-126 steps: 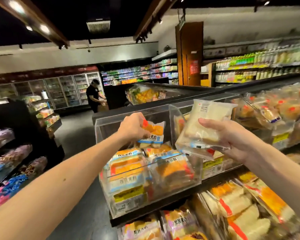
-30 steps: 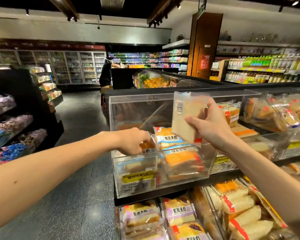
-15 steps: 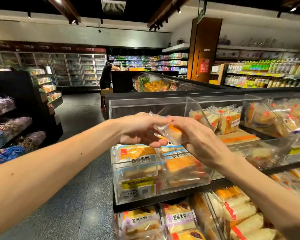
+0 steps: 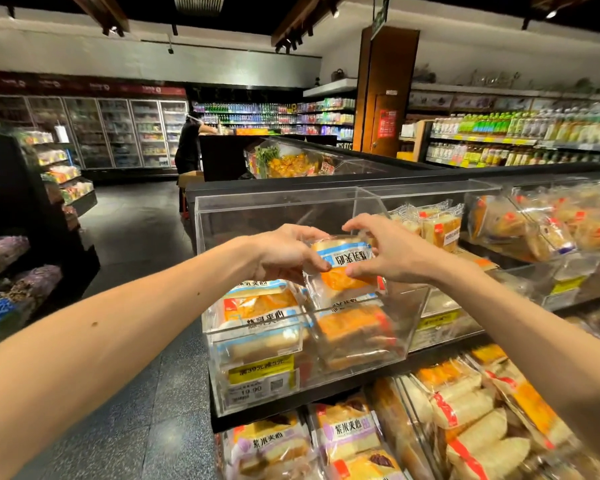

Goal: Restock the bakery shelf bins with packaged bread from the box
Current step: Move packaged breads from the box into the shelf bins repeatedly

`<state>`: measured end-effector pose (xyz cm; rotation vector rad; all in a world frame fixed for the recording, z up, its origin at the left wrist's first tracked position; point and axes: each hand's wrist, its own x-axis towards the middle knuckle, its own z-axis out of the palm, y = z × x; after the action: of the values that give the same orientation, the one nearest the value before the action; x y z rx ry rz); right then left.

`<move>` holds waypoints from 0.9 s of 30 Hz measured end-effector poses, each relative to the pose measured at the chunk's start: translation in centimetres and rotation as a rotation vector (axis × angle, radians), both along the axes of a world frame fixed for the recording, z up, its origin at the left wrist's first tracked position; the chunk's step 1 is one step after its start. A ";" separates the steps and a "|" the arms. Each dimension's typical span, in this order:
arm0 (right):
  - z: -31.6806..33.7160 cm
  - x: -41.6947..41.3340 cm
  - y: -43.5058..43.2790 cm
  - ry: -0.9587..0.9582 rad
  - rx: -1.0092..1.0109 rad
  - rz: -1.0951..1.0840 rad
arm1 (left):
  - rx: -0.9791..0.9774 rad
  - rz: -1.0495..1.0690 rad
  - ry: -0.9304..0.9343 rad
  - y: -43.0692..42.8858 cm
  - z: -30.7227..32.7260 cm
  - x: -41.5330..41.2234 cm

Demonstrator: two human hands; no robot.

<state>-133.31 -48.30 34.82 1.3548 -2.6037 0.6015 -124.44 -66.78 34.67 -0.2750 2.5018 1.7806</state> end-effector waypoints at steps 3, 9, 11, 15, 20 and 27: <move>-0.9 -0.6 -0.7 0.027 0.191 -0.055 | -0.125 -0.054 -0.055 0.2 -1.3 -1.5; -2.2 -0.6 -2.2 0.015 0.438 -0.160 | -0.750 -0.218 -0.015 1.3 -3.7 -3.7; -2.4 -0.8 -2.3 -0.012 0.451 -0.181 | -0.995 -0.231 0.027 1.6 -3.9 -4.3; -2.4 -0.8 -1.9 -0.061 0.391 -0.176 | -1.143 -0.277 -0.040 1.9 -3.2 -4.2; -2.8 -0.5 -0.1 -0.044 0.066 -0.151 | -1.113 -0.156 0.027 2.7 -1.7 -2.2; -3.7 4.8 3.1 0.112 -0.282 0.085 | -1.110 0.253 0.302 5.4 0.2 7.4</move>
<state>-128.52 -45.17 31.08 1.3691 -2.2801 0.8418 -117.08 -61.43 34.90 -0.3778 3.5284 0.2604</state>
